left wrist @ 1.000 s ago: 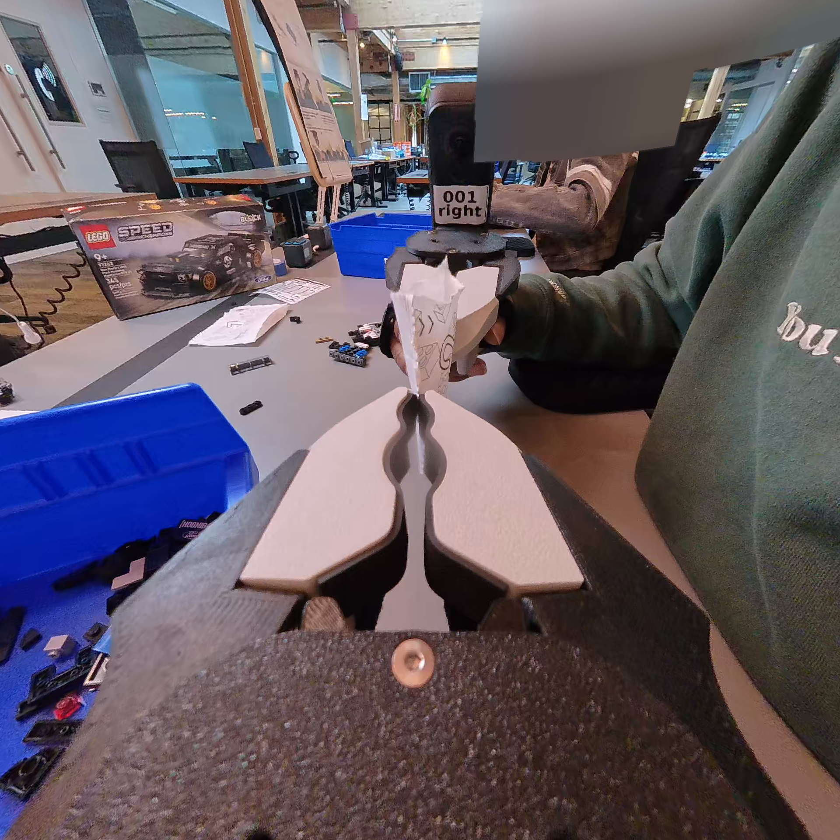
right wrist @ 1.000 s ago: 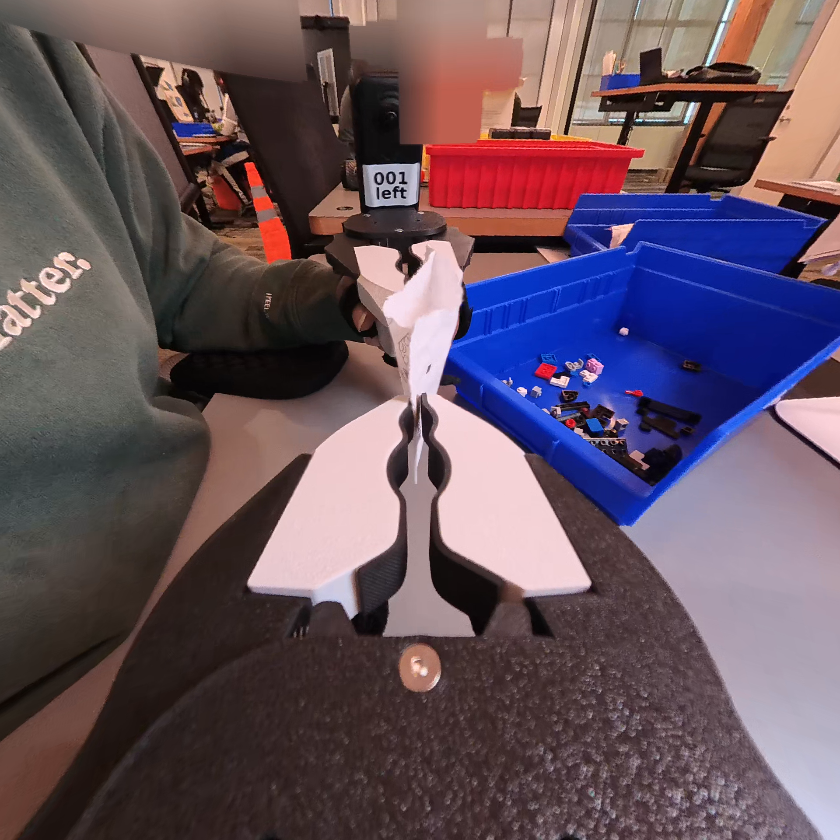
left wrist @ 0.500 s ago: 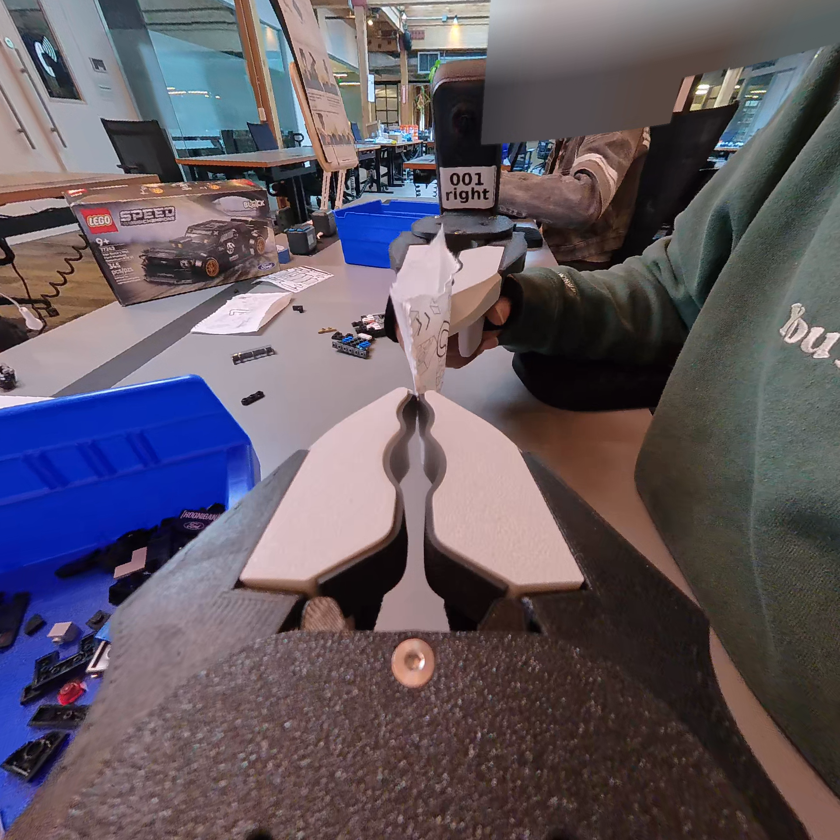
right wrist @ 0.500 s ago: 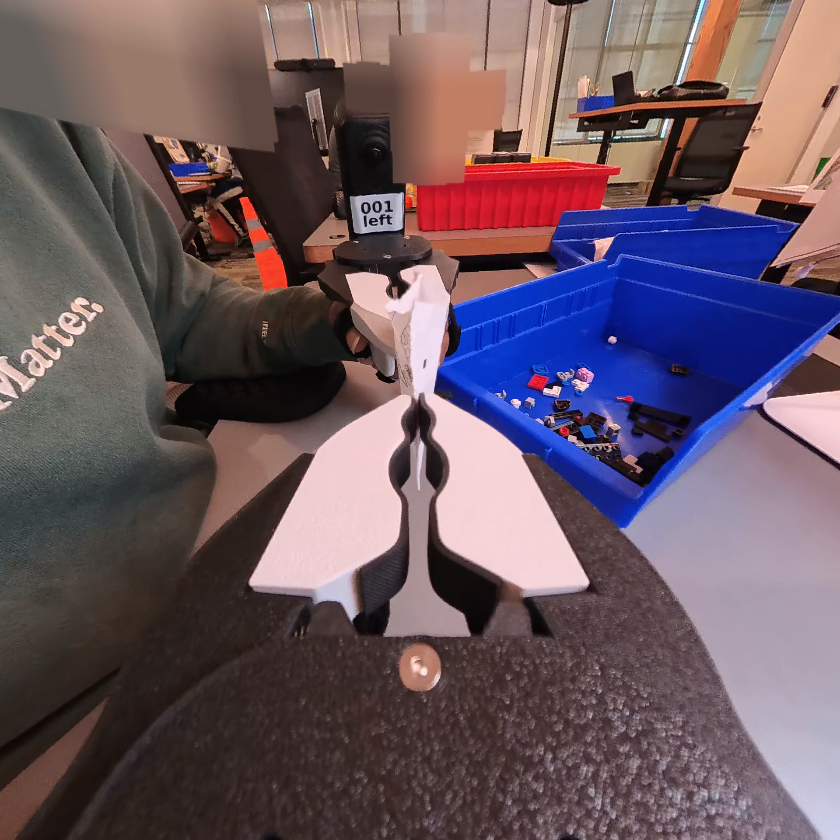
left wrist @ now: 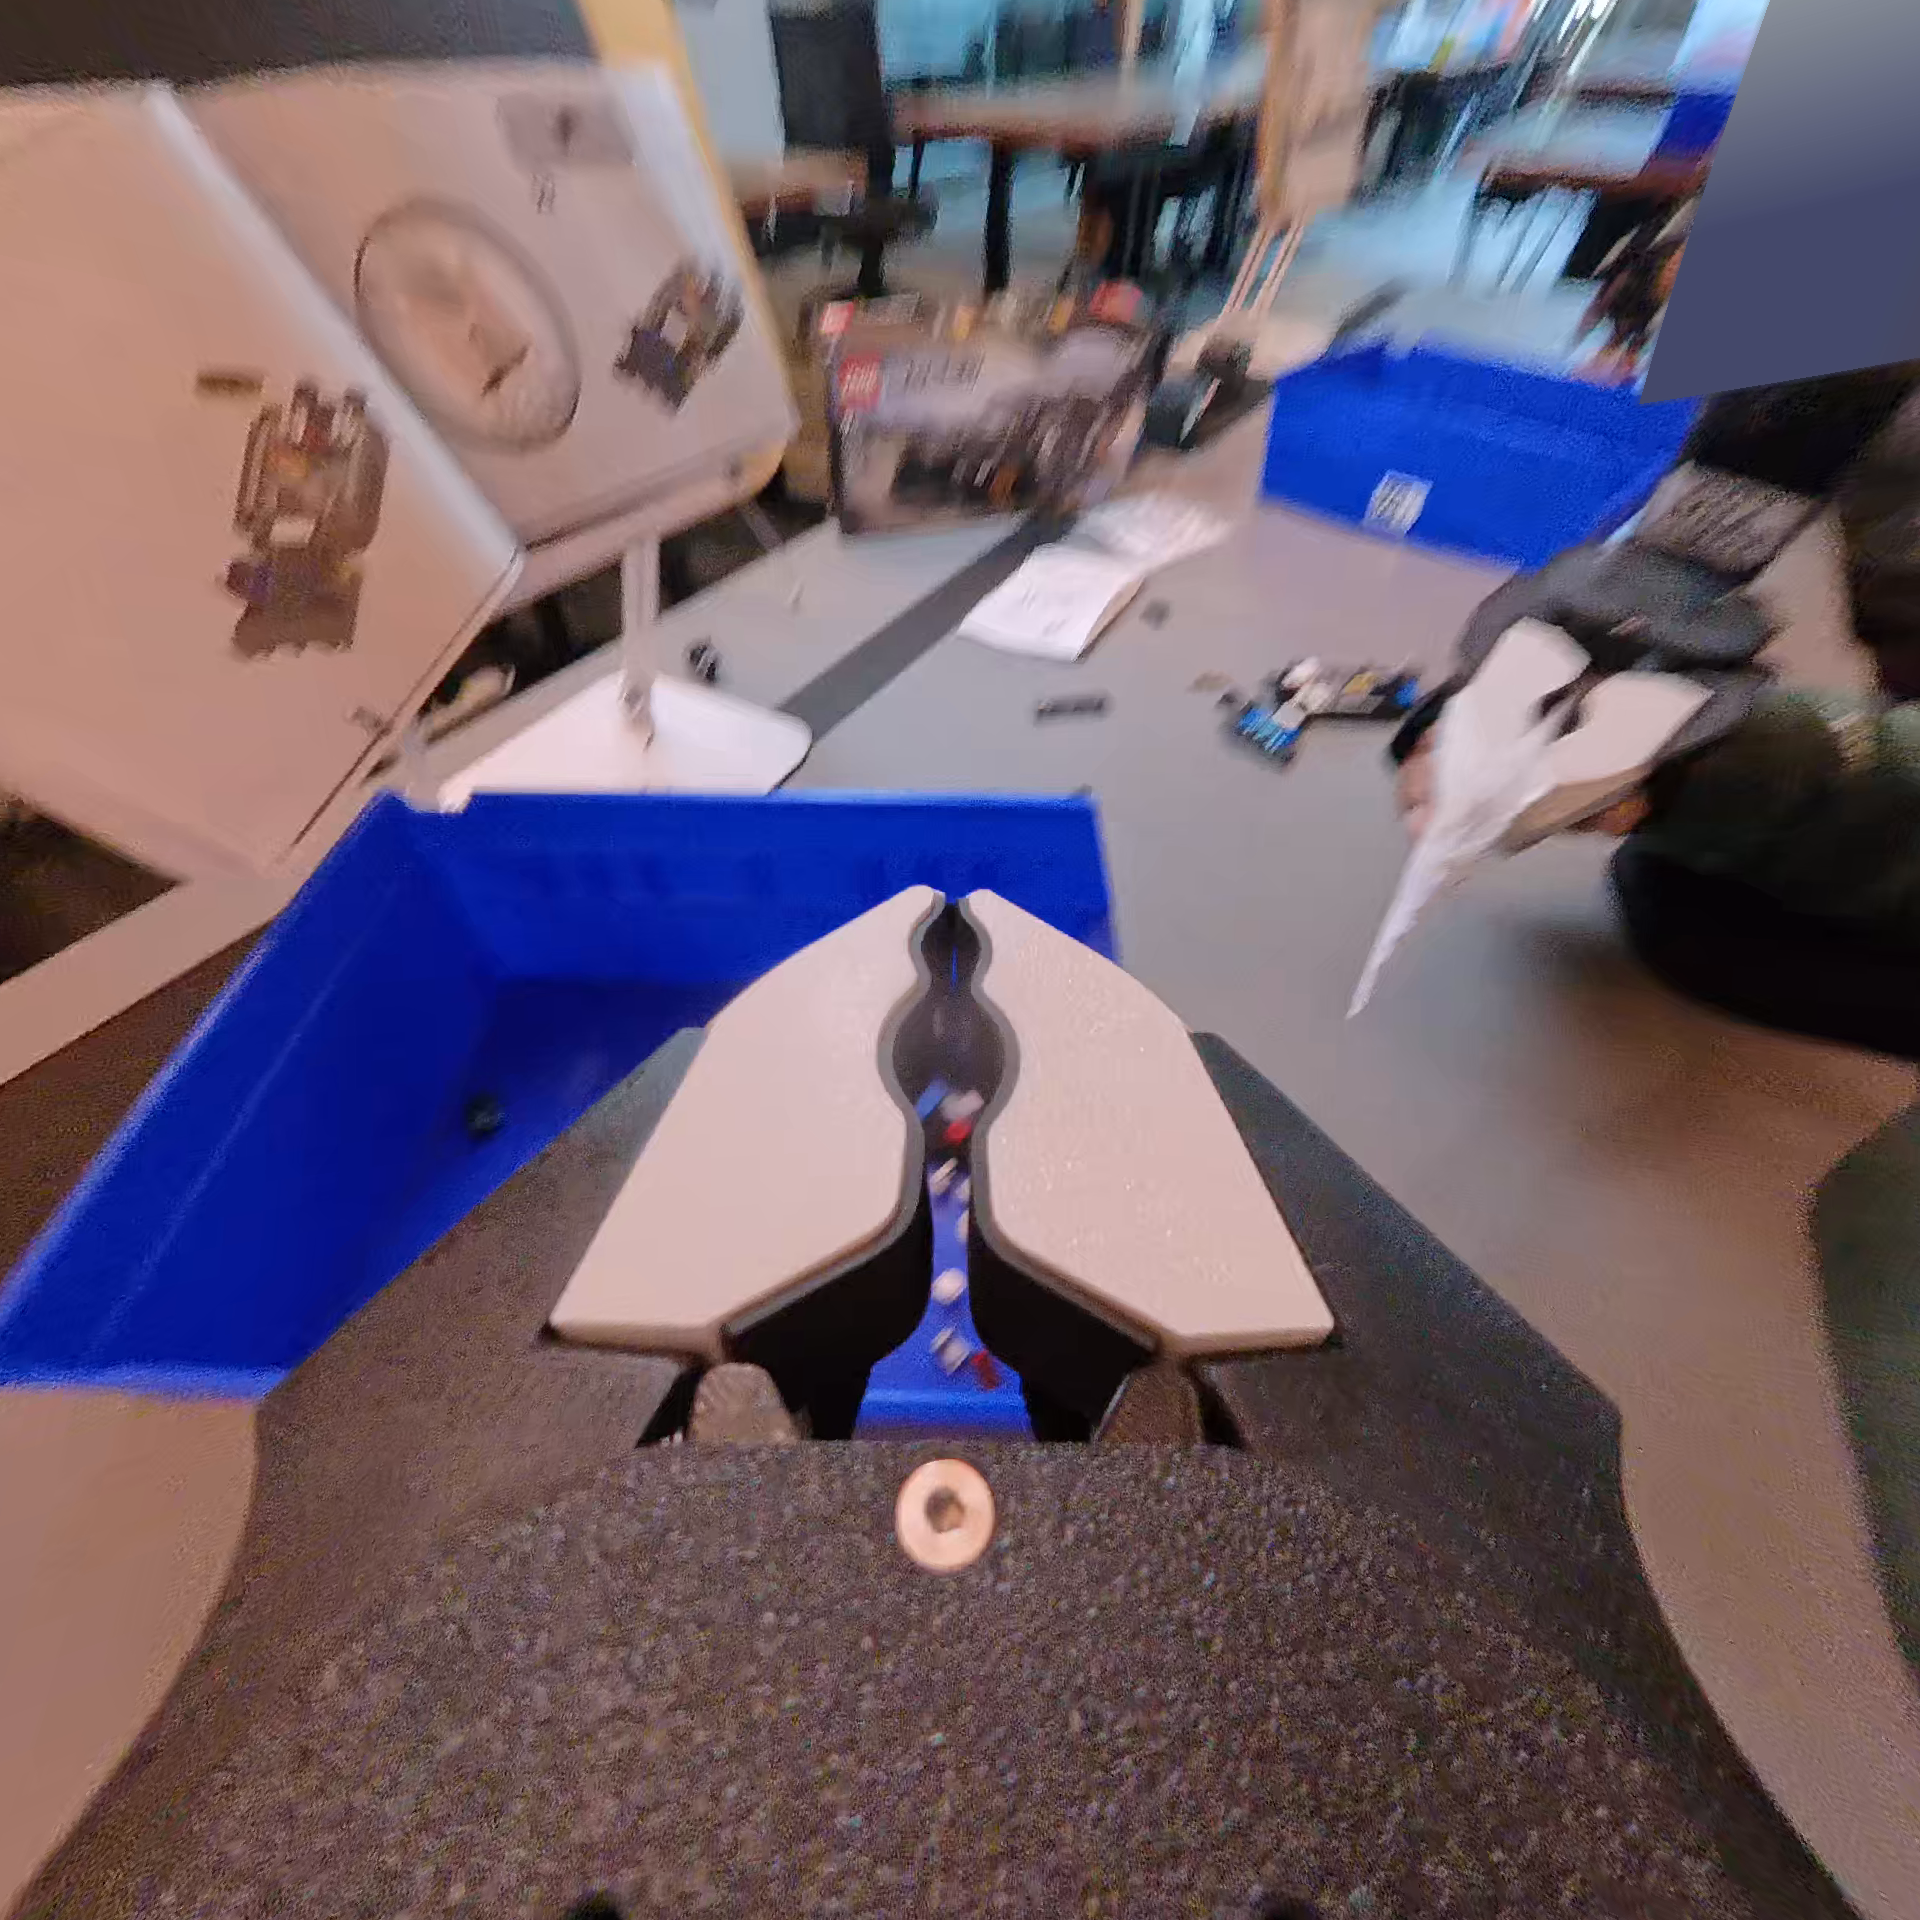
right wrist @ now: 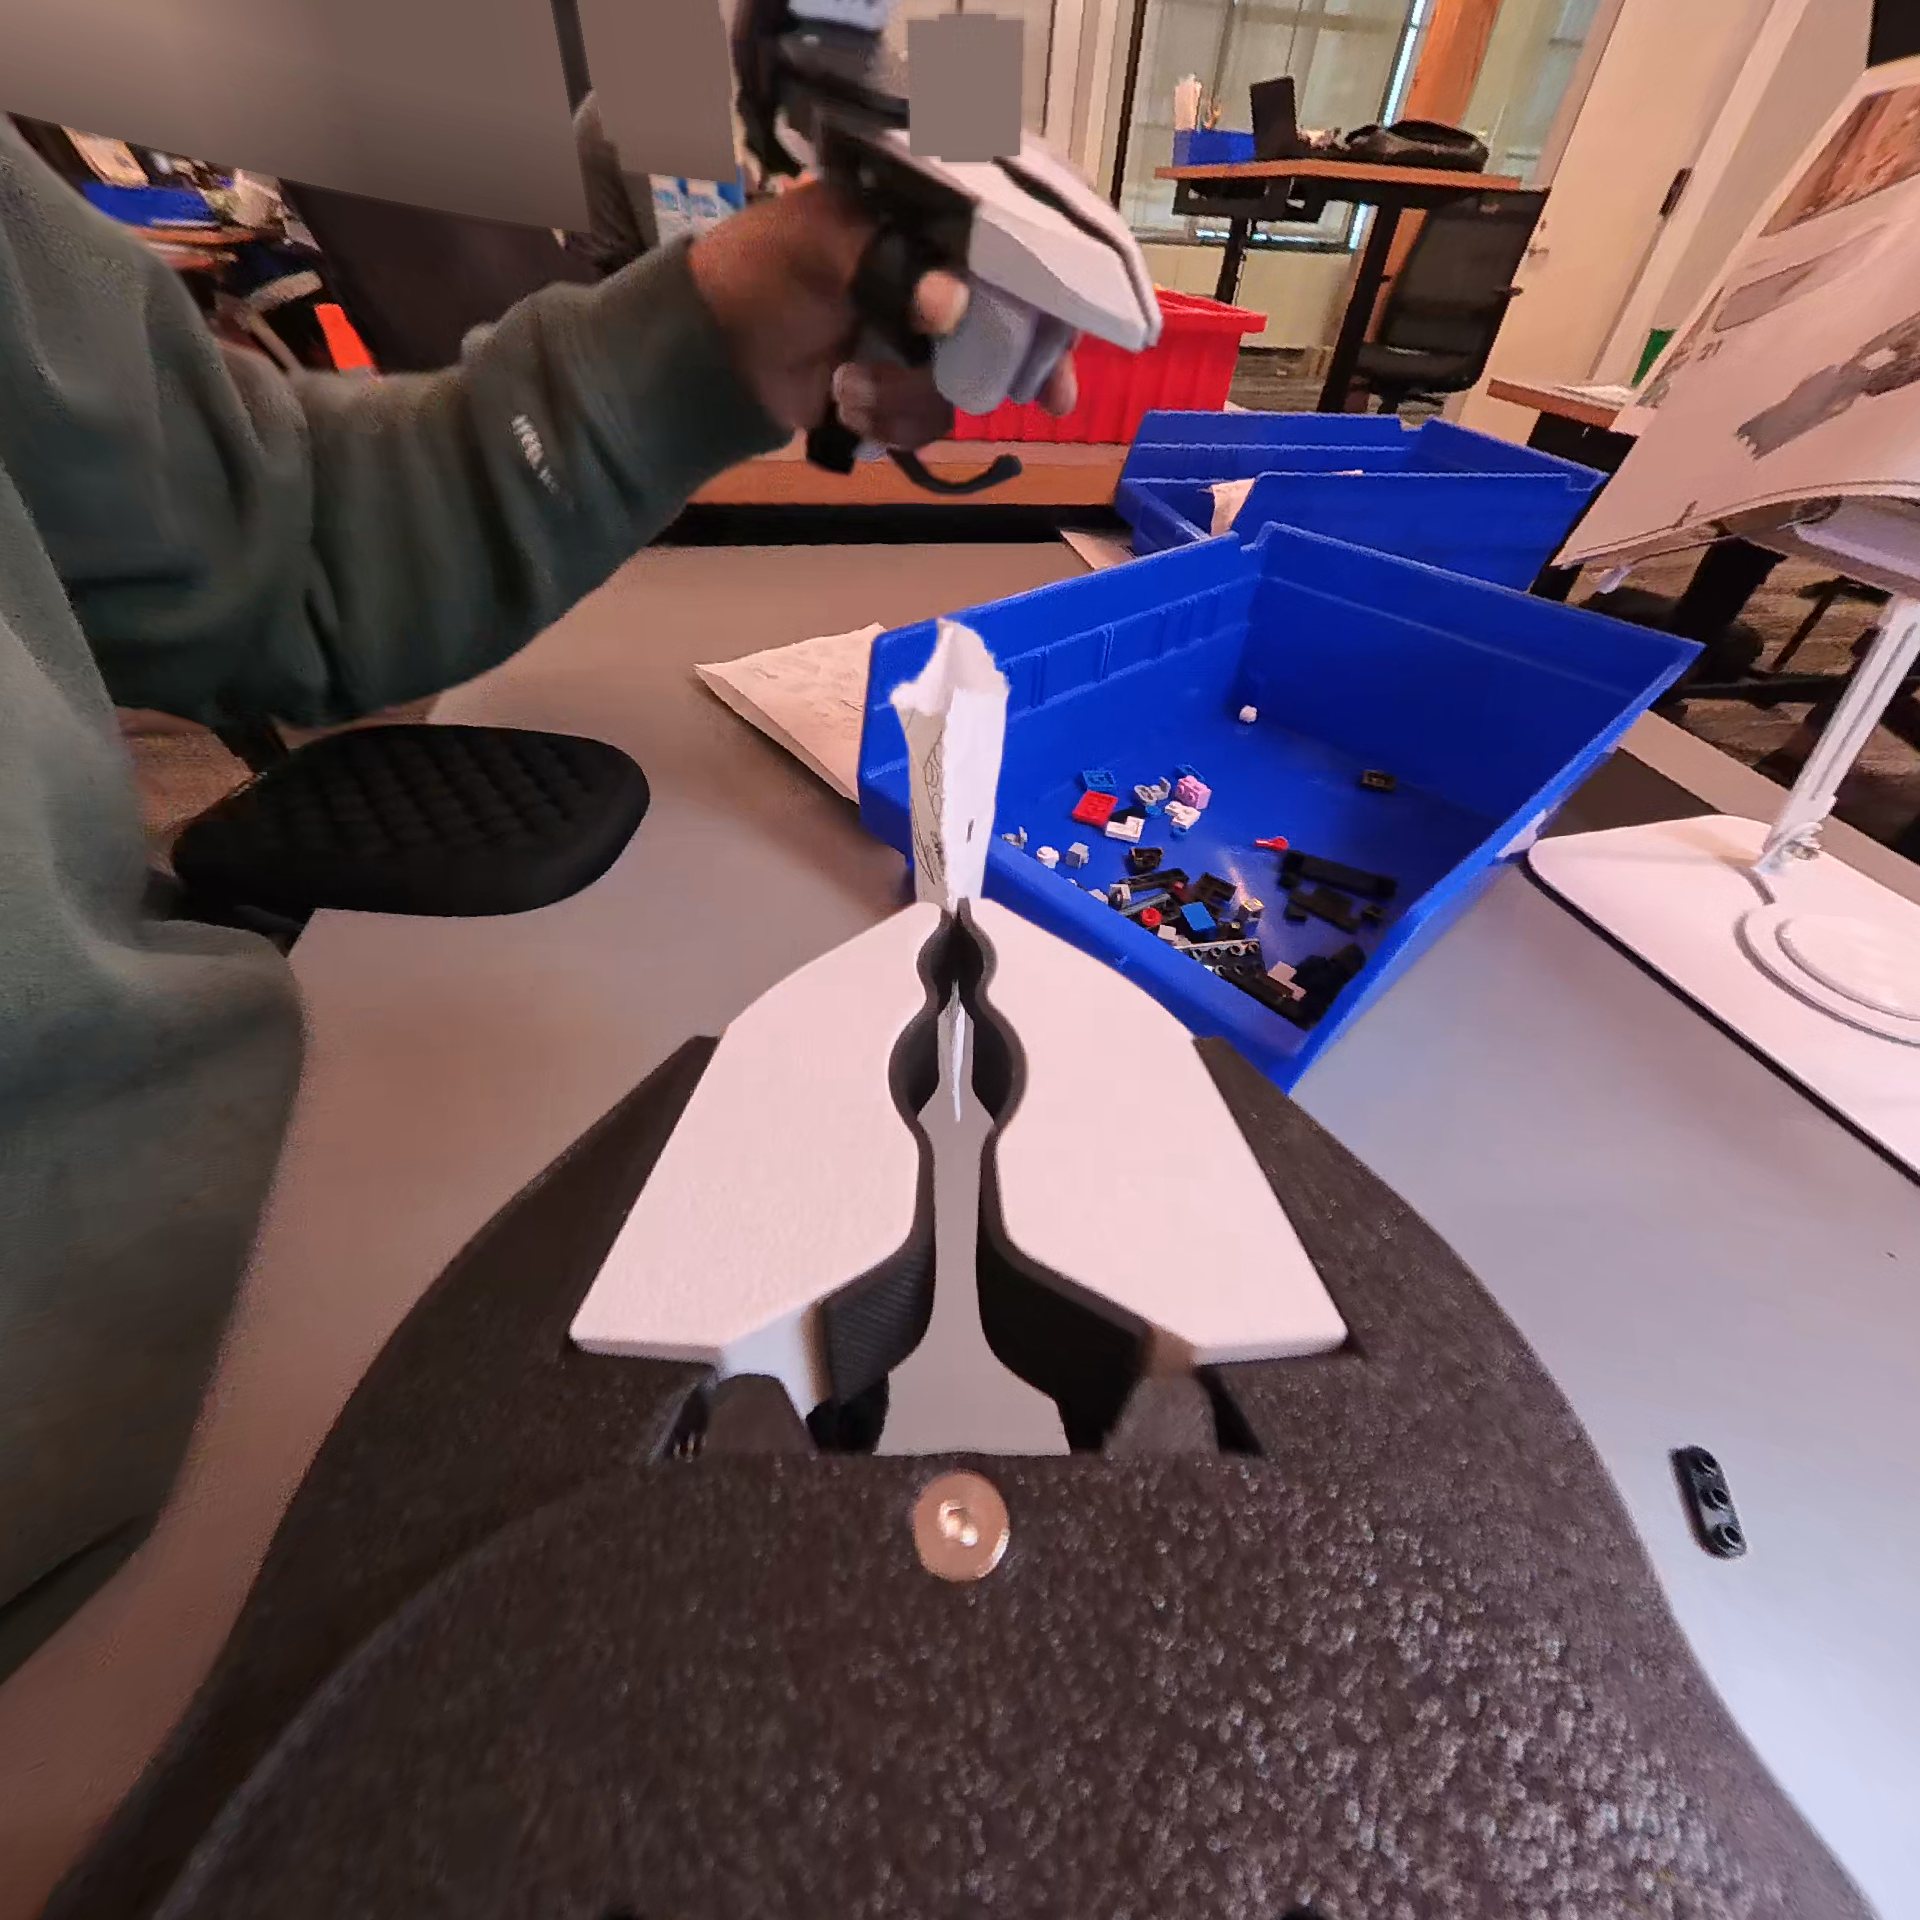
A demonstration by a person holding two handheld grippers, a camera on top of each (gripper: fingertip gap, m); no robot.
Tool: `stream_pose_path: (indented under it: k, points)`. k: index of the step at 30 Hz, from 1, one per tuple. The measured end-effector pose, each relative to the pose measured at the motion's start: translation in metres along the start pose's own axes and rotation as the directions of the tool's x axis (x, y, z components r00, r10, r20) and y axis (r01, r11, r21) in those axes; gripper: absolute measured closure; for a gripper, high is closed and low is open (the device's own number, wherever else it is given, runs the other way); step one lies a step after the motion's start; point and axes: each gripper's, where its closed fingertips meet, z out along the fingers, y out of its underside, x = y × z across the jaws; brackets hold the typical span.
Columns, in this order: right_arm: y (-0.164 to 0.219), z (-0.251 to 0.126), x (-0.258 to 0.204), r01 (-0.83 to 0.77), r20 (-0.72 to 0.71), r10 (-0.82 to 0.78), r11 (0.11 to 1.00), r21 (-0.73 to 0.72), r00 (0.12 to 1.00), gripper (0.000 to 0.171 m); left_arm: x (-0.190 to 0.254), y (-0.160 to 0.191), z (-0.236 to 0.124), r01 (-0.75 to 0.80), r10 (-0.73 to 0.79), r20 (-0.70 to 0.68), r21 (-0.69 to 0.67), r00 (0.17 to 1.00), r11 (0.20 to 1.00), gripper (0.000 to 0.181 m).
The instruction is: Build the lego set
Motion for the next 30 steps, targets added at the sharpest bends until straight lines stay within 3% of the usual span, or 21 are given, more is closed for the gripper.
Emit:
stream_pose_path:
  k: [3, 6, 12, 15, 19, 25, 30]
  points:
    - [0.007, 0.002, 0.003, -0.012, -0.011, 0.012, 1.0, -0.011, 1.0, 0.171, -0.034, 0.027, 0.015, -0.052, 0.066, 0.043, -0.257, 0.997, 0.965, 0.181]
    - [0.019, 0.004, 0.009, -0.005, -0.036, 0.002, 0.998, -0.06, 0.999, 0.171, -0.058, 0.059, 0.034, -0.124, 0.15, 0.016, -0.477, 0.989, 0.87, 0.181]
    - [0.031, 0.008, 0.014, -0.032, -0.042, 0.029, 0.997, -0.071, 0.999, 0.171, -0.065, 0.106, 0.077, -0.224, 0.167, -0.15, -0.711, 0.975, 0.667, 0.173]
    - [0.034, 0.008, 0.015, -0.036, -0.037, 0.033, 0.996, -0.082, 0.999, 0.171, -0.071, 0.129, 0.093, -0.259, 0.177, -0.191, -0.79, 0.965, 0.556, 0.166]
    - [0.037, 0.008, 0.014, -0.034, -0.03, 0.032, 0.995, -0.091, 0.999, 0.171, -0.076, 0.152, 0.109, -0.255, 0.135, -0.216, -0.843, 0.967, 0.474, 0.163]
    - [0.038, 0.009, 0.013, -0.028, -0.02, 0.026, 0.995, -0.099, 0.999, 0.171, -0.089, 0.167, 0.119, -0.271, 0.161, -0.223, -0.87, 0.961, 0.412, 0.176]
    - [0.037, 0.008, 0.016, -0.034, -0.029, 0.031, 0.995, -0.089, 0.999, 0.171, -0.127, 0.154, 0.109, -0.235, 0.335, -0.105, -0.897, 0.936, 0.374, 0.179]
